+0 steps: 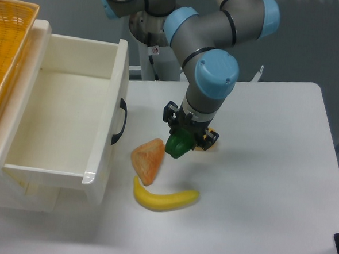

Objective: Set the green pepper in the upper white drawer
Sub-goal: 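Close the gripper around the green pepper on the table, then lift the green pepper up off the table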

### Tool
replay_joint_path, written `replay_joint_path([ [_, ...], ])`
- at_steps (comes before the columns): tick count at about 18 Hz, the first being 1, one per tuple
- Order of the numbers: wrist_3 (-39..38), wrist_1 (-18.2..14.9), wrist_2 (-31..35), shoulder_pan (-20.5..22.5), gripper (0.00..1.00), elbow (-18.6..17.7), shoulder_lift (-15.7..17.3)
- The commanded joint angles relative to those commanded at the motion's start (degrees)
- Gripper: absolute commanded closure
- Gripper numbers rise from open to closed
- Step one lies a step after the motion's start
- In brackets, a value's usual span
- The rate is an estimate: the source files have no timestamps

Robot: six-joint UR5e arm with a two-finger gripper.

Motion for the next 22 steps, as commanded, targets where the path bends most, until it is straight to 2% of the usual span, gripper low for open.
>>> replay_joint_path([
  [4,-5.88,-0.09,-4.12,0.09,0.7,0.09,1.67],
  [7,-7.47,-0.09,-5.09,0.17,0.7,0.09,2.81],
  [15,-12.22,-1.76,-15.2,2.9,0.7,0.09,9.58],
  [19,-16.34,-1.76,-19.68,4.13,0.7,0.09,11.78],
  [22,-20.12,-1.76,-20.65,4.13,0.69,0.0,12.66],
])
